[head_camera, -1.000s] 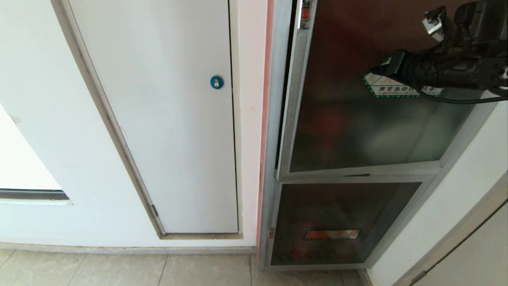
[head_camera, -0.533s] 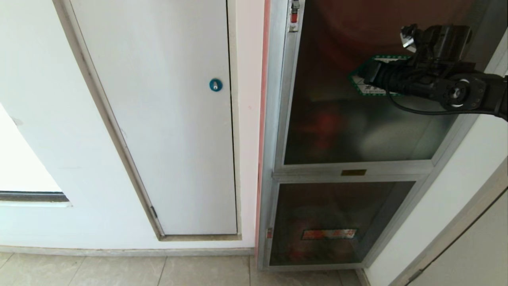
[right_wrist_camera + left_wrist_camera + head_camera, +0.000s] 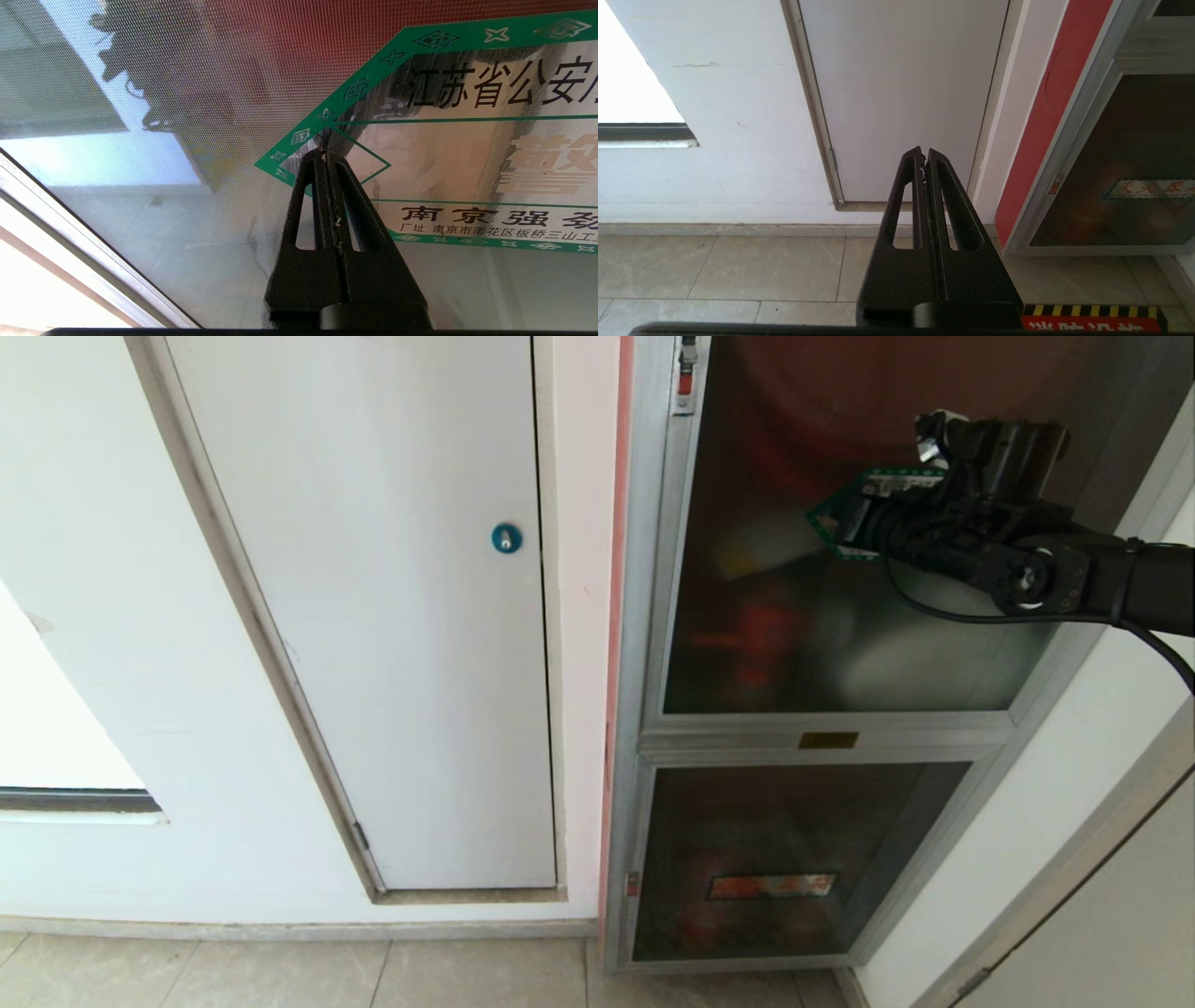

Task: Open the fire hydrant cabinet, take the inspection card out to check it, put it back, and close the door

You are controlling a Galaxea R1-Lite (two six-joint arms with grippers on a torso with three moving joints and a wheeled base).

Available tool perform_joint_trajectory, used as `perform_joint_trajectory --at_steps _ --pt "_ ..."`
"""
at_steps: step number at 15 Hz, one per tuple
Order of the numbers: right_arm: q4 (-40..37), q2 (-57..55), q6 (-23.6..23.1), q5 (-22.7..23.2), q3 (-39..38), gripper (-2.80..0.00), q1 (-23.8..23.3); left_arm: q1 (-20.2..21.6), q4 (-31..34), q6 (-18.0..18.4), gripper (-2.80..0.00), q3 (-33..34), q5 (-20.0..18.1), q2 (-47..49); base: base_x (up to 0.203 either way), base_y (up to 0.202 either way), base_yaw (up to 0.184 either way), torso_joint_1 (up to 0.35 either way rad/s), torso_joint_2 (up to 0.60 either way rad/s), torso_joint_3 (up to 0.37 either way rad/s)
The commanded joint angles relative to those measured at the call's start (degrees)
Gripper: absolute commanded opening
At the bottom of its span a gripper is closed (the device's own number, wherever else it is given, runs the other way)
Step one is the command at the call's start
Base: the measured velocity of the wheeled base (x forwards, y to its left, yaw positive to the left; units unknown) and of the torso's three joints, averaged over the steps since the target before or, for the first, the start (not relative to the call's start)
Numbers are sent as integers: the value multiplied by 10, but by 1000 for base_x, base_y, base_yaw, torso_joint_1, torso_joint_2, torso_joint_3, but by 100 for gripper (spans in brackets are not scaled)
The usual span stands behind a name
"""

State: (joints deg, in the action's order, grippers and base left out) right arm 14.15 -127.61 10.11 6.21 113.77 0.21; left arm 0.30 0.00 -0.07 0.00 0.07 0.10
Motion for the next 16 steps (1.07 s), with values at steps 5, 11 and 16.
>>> perform_joint_trajectory --at_steps 5,11,16 --pt "-5 47 5 -1 -54 -280 7 0 0 0 -280 1 0 1 0 0 0 0 0 0" --pt "-4 140 33 0 -137 -280 10 0 0 0 -280 1 0 1 0 0 0 0 0 0" --pt "-4 200 36 0 -188 -280 11 0 0 0 -280 1 0 1 0 0 0 -1 13 8"
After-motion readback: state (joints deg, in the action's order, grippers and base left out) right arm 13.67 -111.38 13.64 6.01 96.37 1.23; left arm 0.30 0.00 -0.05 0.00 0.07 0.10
